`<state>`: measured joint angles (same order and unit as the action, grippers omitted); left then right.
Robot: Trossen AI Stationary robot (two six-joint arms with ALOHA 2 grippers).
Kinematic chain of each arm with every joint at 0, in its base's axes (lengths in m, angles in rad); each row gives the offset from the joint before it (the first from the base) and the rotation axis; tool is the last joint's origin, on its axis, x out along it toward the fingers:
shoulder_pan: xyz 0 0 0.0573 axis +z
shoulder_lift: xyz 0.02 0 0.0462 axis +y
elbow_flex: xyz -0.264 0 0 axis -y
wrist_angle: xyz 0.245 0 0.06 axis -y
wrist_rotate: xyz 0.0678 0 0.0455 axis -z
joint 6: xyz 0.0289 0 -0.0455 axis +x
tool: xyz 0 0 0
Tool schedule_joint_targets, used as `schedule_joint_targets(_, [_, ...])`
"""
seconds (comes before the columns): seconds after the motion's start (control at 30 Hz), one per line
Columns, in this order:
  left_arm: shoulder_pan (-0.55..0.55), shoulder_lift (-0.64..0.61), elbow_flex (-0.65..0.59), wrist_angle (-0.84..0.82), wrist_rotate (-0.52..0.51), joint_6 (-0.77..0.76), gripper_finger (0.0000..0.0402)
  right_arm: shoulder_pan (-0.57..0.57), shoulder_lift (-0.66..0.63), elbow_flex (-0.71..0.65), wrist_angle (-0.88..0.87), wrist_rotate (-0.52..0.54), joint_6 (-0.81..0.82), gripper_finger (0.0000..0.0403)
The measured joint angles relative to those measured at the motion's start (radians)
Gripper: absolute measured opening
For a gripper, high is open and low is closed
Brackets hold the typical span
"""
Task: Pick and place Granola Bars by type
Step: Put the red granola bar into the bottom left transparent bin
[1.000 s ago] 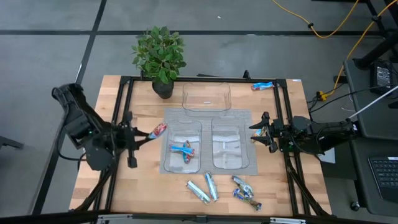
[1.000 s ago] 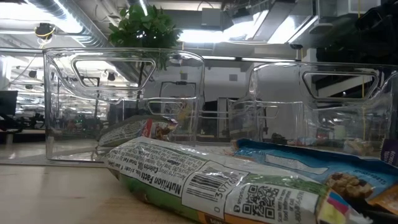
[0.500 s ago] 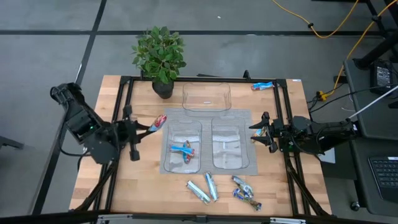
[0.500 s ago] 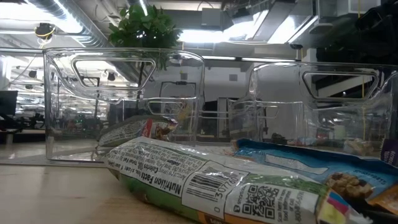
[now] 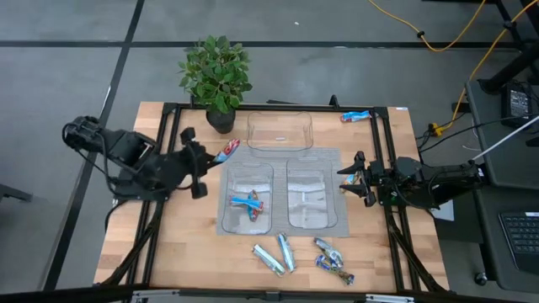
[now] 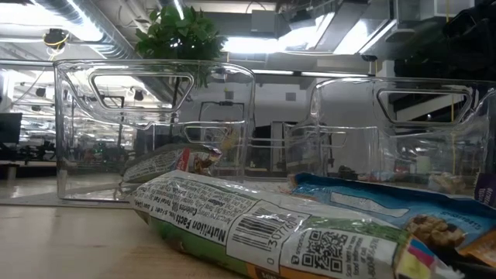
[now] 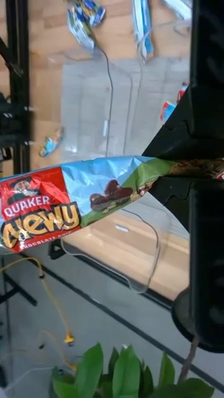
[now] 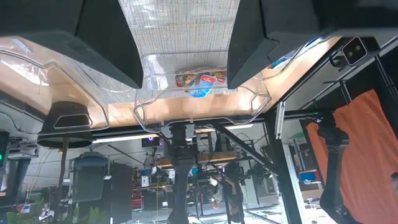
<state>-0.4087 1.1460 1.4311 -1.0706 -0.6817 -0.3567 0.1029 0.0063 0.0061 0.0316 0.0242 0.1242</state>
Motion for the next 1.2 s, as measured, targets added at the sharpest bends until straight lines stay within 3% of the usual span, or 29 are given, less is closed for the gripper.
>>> schedule_joint_targets(0.33, [0.228,0.089,0.0,0.014,0.241,0.057,0.0015,0.0,0.0,0.0,0.0,0.0,0.0,0.0236])
schedule_joint_targets(0.57, [0.312,0.226,0.0,0.067,0.361,0.109,0.0015,0.0,0.0,0.0,0.0,0.0,0.001,0.0236])
schedule_joint_targets(0.87, [0.346,0.39,-0.018,0.094,0.481,0.135,0.0015,0.0,0.0,0.0,0.0,0.0,0.001,0.0236])
schedule_joint_targets(1.2, [0.311,0.406,-0.213,0.25,0.56,0.044,0.0015,0.0,0.0,0.0,0.0,0.0,0.001,0.0236])
